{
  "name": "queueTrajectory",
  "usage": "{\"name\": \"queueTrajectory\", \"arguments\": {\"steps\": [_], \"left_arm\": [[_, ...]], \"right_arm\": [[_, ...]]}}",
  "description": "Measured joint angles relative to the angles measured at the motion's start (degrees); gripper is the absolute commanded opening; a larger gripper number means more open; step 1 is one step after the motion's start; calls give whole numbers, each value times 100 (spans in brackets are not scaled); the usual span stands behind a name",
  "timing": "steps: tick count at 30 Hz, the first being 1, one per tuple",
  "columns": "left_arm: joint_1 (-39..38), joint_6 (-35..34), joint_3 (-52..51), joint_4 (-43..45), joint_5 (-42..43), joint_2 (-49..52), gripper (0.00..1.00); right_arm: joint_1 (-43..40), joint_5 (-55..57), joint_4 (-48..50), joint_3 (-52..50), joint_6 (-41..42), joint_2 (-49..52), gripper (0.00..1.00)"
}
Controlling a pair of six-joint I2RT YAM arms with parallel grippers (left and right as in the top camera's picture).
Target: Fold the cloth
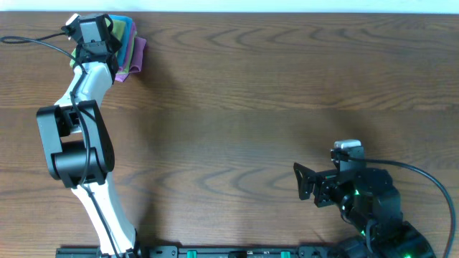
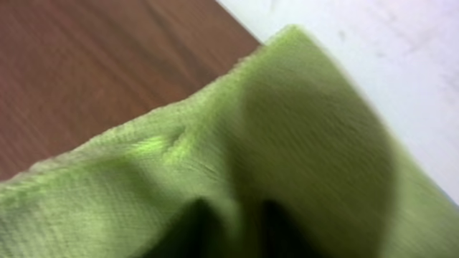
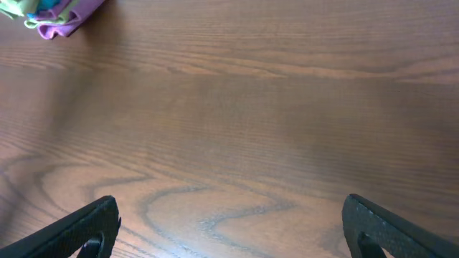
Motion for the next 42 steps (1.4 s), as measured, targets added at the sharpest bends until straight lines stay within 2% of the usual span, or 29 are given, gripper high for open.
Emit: {"name": "queueTrajectory", "arguments": {"steps": [5,8,15,17,19,24,29,37,39,42], "left_arm": [[0,415,0,7,4,-37,74],[0,599,0,-39,122,-249,81],[-2,730,0,-109,448,-957,85],[-2,734,0,-210,509,-1102,89],[-2,756,0,-378,570,-1215,97],[-2,809,0,-1200,686,-1700,95],[0,970,4,-2164,807,-2697,95],[-2,1012,4,-2723,828,-3766,95],[-2,1027,4,-3099,824,-4019,95],[0,1054,13,-4111,765,-4465,95]], "right_arm": [[0,0,0,0,2,0,99],[0,0,0,0,2,0,99],[0,0,0,0,0,0,99],[0,0,2,0,2,0,99],[0,0,2,0,0,0,99],[0,0,0,0,0,0,99],[0,0,4,0,0,0,99],[0,0,-2,0,2,0,99],[0,0,0,0,0,0,99],[0,0,0,0,2,0,99]]}}
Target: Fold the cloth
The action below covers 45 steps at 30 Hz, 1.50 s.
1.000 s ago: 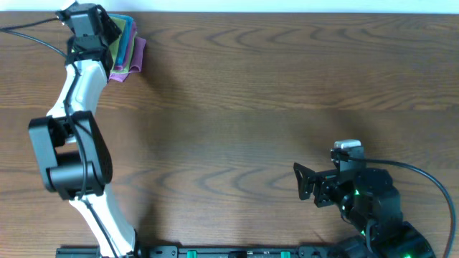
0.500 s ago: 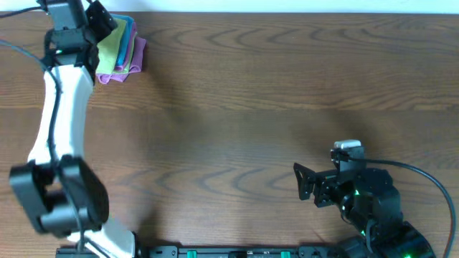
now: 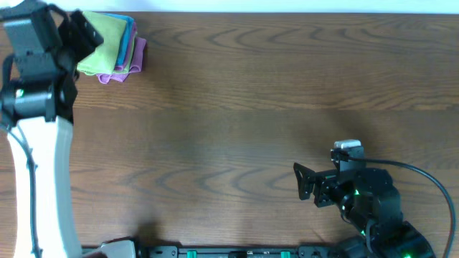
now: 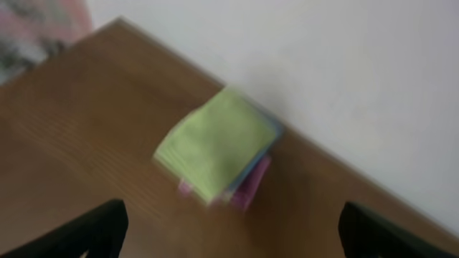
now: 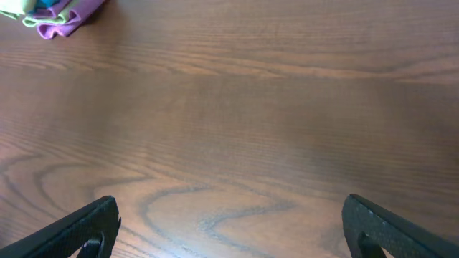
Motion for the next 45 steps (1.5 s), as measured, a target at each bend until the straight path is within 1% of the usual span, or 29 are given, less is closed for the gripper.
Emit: {"name": "queueTrajectory", "arguments": {"steps": [3,8,14,17,20,23,27,33,39,45], "left_arm": [[0,7,4,-1021,-52,-472,95],[0,262,4,-2173,-76,-1176,95],[0,640,2,-3108,-118,-2006,95],[0,822,-20,-3432,-188,-2374,95],[0,898,-417,-3405,-269,-2765,95],[0,918,-1137,-2981,-256,-3141,95],[0,981,-2708,-2079,-39,-4094,95],[0,1012,-4398,-1357,164,-5434,95],[0,1349,-5545,-1128,407,-6531,95],[0,1766,-6249,-1113,487,-7204,95]], "right_arm": [[0,0,-2,0,0,0,99],[0,0,-2,0,-2,0,99],[0,2,-2,-2,0,0,99],[0,2,2,-2,0,0,99],[0,0,0,-2,0,-2,99],[0,2,-2,-2,0,0,99],[0,0,0,-7,0,0,99],[0,0,2,-22,0,0,99],[0,0,-2,-28,0,0,99],[0,2,2,-28,0,0,99]]}}
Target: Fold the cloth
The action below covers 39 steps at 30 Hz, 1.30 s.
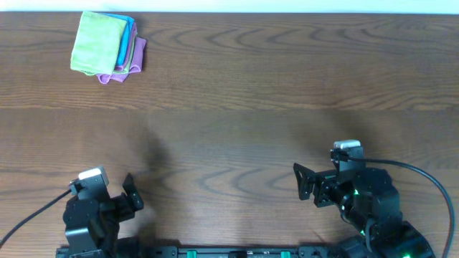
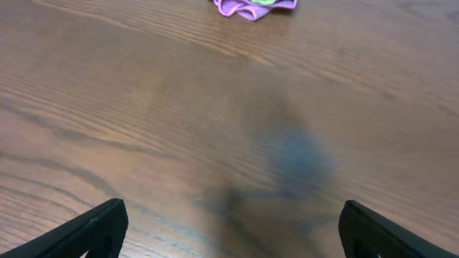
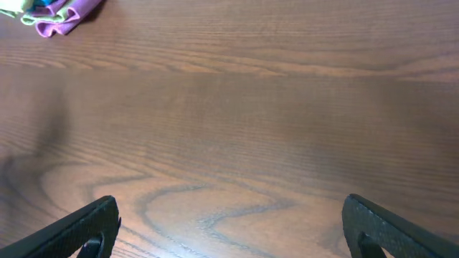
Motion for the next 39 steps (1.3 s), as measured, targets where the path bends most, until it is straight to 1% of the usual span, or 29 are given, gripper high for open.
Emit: {"name": "queueTrajectory", "arguments": {"steps": [7,11,21,26,39], "left_arm": [[-48,243,-452,-22,0,-634,95],[-199,317,-673,-109,0,-798,95],[-323,730,-796,-236,0,-802,95],[-350,763,-1036,-269,2,-807,95],[-350,761,-1032,-306,2,-813,95]], "right_arm": [[0,-2,-7,0,0,0,99],[0,-2,-4,0,0,0,99],[0,0,-4,0,0,0,99],[0,0,-2,0,0,0,99],[0,0,-2,0,0,0,99]]}}
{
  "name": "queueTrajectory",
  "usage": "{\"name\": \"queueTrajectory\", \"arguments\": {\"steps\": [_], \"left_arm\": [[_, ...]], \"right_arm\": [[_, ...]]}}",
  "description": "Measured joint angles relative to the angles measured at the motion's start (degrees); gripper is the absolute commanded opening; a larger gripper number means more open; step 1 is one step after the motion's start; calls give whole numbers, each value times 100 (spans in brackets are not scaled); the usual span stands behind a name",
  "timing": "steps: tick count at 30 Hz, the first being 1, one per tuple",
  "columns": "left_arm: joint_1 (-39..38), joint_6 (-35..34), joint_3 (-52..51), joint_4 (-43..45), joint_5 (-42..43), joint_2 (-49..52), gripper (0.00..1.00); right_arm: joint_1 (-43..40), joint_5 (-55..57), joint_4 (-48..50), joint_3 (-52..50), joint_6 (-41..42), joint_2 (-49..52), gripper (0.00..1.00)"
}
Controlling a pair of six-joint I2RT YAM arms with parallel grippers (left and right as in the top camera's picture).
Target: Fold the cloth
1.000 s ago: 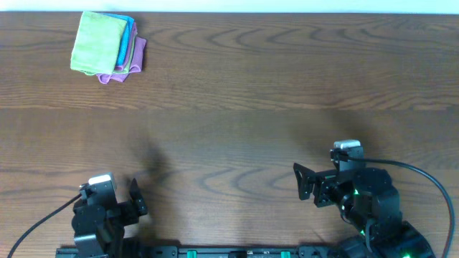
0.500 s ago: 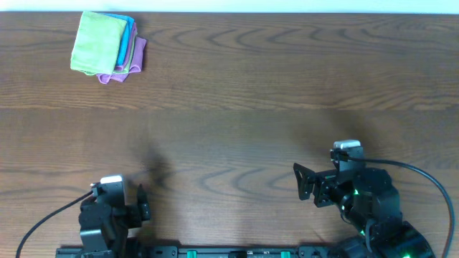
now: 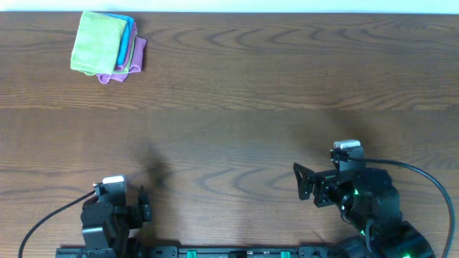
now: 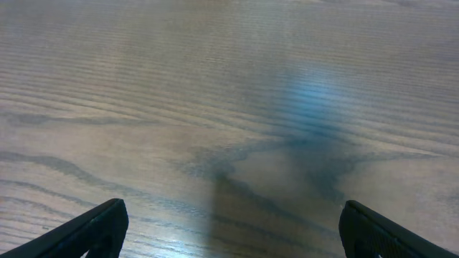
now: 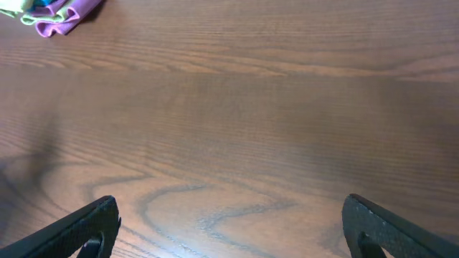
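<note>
A folded stack of cloths (image 3: 107, 47) lies at the table's far left corner, green on top, blue and purple under it. Its edge (image 5: 50, 16) shows at the top left of the right wrist view. My left gripper (image 3: 143, 206) is pulled back at the near left edge, open with only bare wood between its fingers (image 4: 97, 228). At the near right my right gripper (image 3: 300, 183) stands open, also empty, with its fingers (image 5: 380, 226) wide apart. The stack is out of the left wrist view.
The brown wooden table (image 3: 272, 93) spans the overhead view. A pale wall strip runs along its far edge. A cable runs from each arm base at the front.
My left arm has shifted slightly right at the near edge and tucked in closer to its base. The purple cloth edge has dropped out of its wrist view. The stack and right arm are unchanged.
My left gripper was on the green cloth atop the stack at the far left corner. Then it was raised off it and open, the stack lying neat. Later the left arm was back at the near edge. The right arm stayed still throughout.
</note>
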Motion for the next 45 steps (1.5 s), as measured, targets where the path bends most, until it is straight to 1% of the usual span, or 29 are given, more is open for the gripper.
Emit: {"name": "queueTrajectory", "arguments": {"steps": [9,12,16,20,23,28,31,40,45], "left_arm": [[0,0,0,0,0,0,95],[0,0,2,-2,0,0,95],[0,0,2,-4,0,-4,95],[0,0,7,-11,0,-7,95],[0,0,9,-13,-2,-9,95],[0,0,9,-15,-2,-11,95],[0,0,9,-15,-2,-11,95],[0,0,9,-15,0,-11,95],[0,0,9,-15,-2,-11,95]], "right_arm": [[0,-2,-39,0,0,0,99],[-17,4,-284,0,-9,-20,99],[-334,396,-739,-24,-129,-295,99],[-828,789,-715,-398,-452,-837,99],[-1193,914,-459,-1005,-713,-1399,99],[-1593,914,-33,-2065,-898,-2238,99],[-1753,782,17,-2428,-940,-2594,99],[-2188,415,2,-2564,-1469,-2802,99],[-2208,380,-22,-2627,-1558,-2817,99]]}}
